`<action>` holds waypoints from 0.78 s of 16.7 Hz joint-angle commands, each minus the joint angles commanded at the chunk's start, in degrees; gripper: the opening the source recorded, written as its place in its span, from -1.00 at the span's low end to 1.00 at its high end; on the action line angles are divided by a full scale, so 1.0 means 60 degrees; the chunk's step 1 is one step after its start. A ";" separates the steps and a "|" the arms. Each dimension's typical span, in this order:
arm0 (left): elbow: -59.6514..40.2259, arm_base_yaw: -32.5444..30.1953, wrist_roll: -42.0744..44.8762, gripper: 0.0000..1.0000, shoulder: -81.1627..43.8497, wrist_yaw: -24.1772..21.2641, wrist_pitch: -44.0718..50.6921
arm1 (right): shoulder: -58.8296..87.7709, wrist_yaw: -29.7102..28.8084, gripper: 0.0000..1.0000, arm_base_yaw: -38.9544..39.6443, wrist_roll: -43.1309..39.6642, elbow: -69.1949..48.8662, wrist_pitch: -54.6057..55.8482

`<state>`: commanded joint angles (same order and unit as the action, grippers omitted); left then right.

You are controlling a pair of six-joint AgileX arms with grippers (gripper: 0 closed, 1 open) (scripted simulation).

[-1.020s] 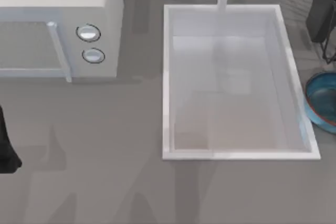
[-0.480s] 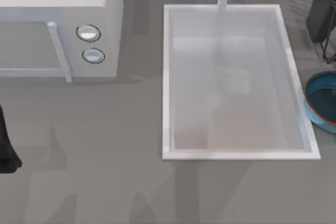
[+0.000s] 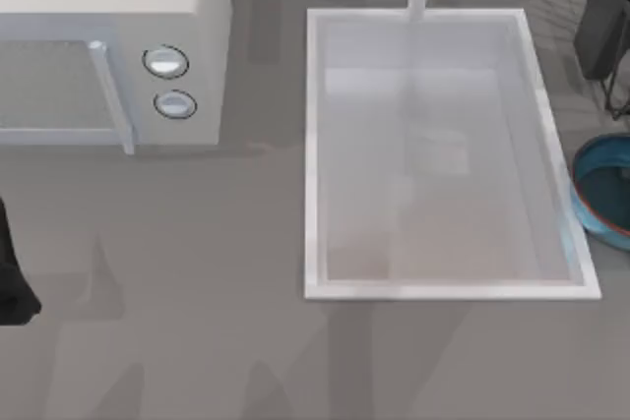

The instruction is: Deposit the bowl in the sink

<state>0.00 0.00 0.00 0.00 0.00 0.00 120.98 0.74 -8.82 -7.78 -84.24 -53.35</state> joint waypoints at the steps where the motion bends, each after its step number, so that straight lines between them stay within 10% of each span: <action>1: 0.0000 0.0000 0.0000 1.00 0.0000 0.0000 0.0000 | 0.0000 0.0000 -0.06 0.0000 0.0000 0.0000 0.0000; 7: 0.0000 0.0000 0.0000 1.00 0.0000 0.0000 0.0000 | 0.0000 0.0000 -0.96 0.0000 0.0000 0.0000 0.0000; 13: 0.0000 0.0000 0.0000 1.00 0.0000 0.0000 0.0000 | 0.0000 0.0000 -1.00 0.0000 0.0000 0.0000 0.0000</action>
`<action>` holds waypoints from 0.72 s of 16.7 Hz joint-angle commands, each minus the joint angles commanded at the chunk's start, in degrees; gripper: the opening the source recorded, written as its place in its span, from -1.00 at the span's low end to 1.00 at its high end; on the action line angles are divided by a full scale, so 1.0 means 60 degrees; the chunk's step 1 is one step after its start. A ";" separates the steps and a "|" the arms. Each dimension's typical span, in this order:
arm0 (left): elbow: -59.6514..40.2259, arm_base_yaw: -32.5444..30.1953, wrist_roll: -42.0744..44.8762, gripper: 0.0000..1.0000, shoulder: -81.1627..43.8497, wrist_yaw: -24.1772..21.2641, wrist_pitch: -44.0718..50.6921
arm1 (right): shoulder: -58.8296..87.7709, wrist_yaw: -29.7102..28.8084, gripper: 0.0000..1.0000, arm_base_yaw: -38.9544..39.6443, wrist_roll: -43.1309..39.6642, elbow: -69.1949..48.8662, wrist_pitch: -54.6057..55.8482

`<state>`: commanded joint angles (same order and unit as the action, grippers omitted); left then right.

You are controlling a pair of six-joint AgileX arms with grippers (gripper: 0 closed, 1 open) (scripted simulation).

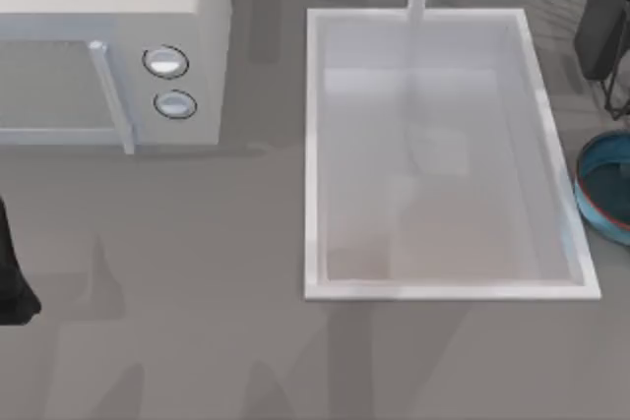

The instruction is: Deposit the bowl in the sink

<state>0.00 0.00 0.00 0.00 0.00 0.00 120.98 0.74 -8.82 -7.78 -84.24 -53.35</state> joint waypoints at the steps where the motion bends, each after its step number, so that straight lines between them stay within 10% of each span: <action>1: 0.0000 0.0000 0.0000 1.00 0.0000 0.0000 0.0000 | 0.0000 0.0000 -1.00 0.0000 0.0000 0.0000 0.0000; 12: 0.0000 0.0000 0.0000 1.00 0.0000 0.0000 0.0000 | -0.0402 0.0029 -1.00 -0.0033 -0.0044 -0.3304 -0.3349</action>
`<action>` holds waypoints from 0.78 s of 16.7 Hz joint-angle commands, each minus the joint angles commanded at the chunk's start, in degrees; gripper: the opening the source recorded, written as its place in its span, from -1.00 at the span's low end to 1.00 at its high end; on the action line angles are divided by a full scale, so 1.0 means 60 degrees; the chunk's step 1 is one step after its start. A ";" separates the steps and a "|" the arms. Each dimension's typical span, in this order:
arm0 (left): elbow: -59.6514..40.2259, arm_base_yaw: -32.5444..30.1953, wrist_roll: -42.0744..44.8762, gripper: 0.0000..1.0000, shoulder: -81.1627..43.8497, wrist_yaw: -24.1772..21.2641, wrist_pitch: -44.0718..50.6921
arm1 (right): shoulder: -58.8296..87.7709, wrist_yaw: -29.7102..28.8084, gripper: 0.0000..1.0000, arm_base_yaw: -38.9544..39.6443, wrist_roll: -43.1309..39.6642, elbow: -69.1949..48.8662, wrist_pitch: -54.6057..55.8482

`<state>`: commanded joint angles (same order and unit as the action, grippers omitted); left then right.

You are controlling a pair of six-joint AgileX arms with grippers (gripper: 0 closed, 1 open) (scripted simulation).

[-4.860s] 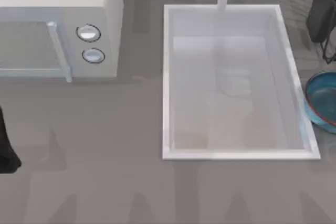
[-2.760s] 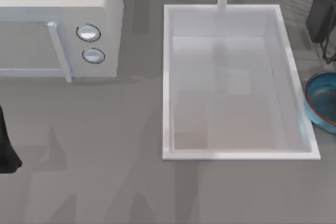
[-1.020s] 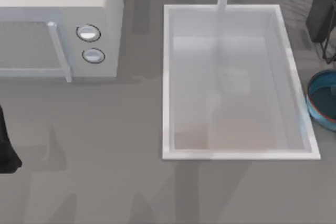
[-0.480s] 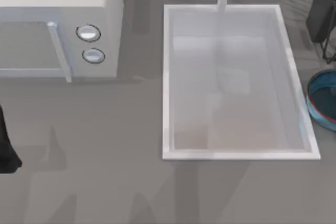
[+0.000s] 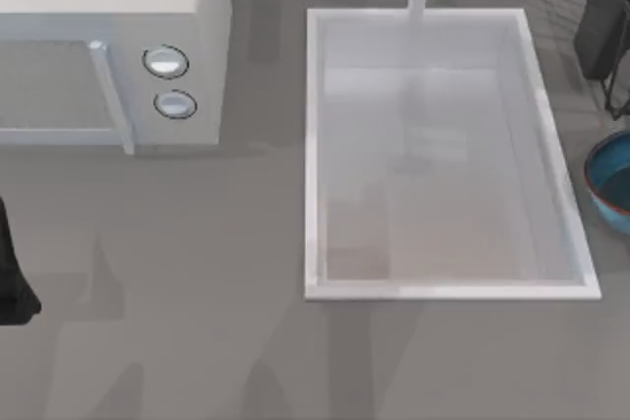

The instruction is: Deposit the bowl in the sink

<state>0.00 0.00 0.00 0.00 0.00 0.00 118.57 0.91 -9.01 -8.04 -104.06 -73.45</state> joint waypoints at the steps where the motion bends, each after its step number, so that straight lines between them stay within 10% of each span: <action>1: 0.0000 0.0000 0.0000 1.00 0.0000 0.0000 0.0000 | -0.0038 -0.0002 -1.00 -0.0007 -0.0002 -0.0503 -0.0580; 13: 0.0000 0.0000 0.0000 1.00 0.0000 0.0000 0.0000 | -0.0165 -0.0225 -1.00 0.0155 0.0021 -0.1671 -0.1902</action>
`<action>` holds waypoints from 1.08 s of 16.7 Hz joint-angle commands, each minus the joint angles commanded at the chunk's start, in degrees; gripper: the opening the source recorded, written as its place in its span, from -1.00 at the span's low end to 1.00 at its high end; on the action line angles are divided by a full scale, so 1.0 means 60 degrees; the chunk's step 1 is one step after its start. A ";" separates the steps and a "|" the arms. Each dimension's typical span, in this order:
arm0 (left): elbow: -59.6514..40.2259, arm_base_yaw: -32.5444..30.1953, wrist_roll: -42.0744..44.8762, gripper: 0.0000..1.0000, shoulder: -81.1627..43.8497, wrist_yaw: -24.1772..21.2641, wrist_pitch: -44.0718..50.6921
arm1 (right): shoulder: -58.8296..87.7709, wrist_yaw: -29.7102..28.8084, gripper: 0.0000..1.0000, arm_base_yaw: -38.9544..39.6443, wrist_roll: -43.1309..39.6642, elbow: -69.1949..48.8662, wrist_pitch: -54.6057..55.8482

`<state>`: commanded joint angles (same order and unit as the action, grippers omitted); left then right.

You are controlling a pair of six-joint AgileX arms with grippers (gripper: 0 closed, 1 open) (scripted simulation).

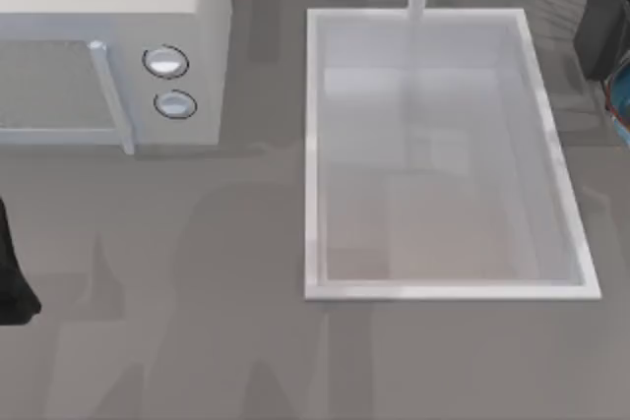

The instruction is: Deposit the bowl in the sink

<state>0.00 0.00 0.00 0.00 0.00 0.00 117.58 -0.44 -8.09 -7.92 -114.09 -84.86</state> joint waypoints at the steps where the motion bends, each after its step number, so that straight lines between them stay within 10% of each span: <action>1: 0.0000 0.0000 0.0000 1.00 0.0000 0.0000 0.0000 | -0.0052 -0.0172 -1.00 0.0164 0.0012 0.0174 0.0292; 18: 0.0000 0.0000 0.0000 1.00 0.0000 0.0000 0.0000 | -0.2022 -0.5265 -1.00 0.6045 0.0731 0.9236 1.6040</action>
<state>0.00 0.00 0.00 0.00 0.00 0.00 105.45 -32.03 28.19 -3.53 -58.67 11.38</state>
